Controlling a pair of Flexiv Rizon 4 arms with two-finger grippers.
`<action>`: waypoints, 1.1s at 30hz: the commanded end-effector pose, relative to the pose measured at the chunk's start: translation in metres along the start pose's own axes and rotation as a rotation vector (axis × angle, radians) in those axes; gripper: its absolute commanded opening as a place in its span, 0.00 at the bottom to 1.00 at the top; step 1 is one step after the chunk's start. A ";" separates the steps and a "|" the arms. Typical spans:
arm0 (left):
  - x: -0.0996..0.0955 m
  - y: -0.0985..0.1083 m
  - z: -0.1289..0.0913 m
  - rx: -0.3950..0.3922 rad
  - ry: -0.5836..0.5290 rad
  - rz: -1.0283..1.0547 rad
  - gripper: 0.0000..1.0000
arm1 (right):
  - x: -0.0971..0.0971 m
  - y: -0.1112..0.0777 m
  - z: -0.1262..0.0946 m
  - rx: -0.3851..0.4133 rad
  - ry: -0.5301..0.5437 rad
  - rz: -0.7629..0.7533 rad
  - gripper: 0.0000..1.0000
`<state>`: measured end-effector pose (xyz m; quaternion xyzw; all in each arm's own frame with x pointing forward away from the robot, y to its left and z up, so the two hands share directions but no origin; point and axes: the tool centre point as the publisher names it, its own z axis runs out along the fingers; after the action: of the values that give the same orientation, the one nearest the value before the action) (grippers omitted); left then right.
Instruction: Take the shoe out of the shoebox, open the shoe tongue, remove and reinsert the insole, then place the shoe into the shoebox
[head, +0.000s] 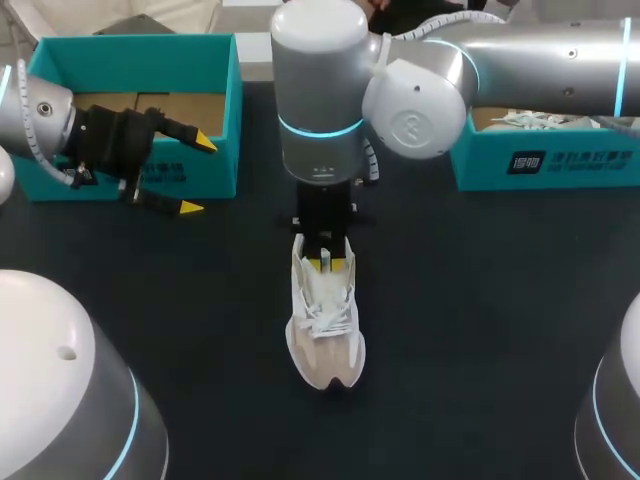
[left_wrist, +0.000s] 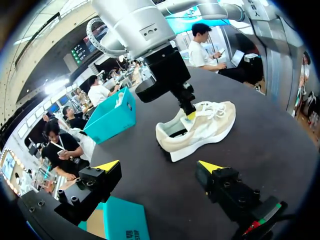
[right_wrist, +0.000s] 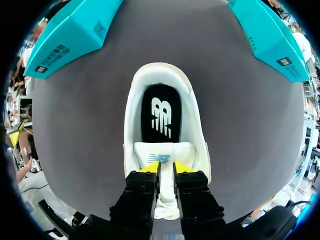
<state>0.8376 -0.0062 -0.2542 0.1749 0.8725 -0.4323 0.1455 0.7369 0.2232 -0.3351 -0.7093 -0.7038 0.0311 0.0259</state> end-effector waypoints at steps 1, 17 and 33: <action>0.000 -0.001 0.000 -0.004 0.002 0.000 1.00 | -0.001 0.001 -0.003 -0.006 0.000 -0.007 0.23; 0.000 -0.001 0.000 -0.004 0.002 0.000 1.00 | -0.002 0.024 -0.041 -0.132 -0.148 -0.627 0.50; 0.000 -0.001 0.000 -0.004 0.002 0.000 1.00 | 0.023 0.034 -0.039 -0.128 -0.132 -1.085 1.00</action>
<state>0.8375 -0.0061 -0.2541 0.1748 0.8726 -0.4323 0.1455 0.7698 0.2304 -0.2900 -0.4272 -0.9032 0.0143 -0.0393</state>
